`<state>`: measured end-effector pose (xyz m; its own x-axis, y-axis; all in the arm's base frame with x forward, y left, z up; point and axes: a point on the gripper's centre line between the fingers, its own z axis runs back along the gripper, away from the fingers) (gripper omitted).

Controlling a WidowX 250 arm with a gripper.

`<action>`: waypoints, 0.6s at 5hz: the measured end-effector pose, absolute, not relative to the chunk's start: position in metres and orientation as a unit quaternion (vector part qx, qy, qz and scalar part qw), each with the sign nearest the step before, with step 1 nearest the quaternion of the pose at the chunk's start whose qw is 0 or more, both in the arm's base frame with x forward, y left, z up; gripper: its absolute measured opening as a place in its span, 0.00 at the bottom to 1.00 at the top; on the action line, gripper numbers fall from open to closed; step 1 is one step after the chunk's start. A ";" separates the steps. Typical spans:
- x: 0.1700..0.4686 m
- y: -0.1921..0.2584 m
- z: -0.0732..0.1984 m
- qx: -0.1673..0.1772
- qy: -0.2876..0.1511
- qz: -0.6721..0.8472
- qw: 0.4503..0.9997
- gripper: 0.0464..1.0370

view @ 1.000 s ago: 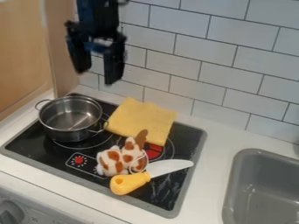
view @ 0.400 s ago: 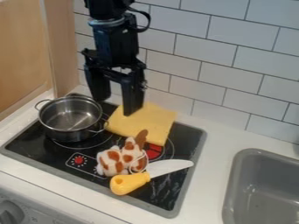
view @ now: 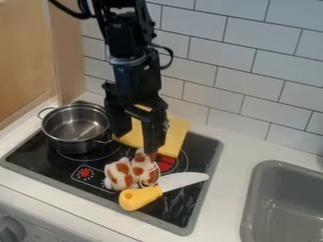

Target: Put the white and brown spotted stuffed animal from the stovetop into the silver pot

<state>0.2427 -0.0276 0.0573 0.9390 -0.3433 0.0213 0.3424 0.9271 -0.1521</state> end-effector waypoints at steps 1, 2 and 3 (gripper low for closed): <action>0.243 -0.034 0.036 -0.077 0.022 -0.189 0.979 0.96; 0.242 -0.037 0.021 -0.064 0.040 -0.189 0.979 0.96; 0.245 -0.044 0.011 -0.060 0.046 -0.198 0.977 0.92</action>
<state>0.2449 -0.0443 0.0113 0.9175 -0.3924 -0.0657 0.3815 0.9145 -0.1344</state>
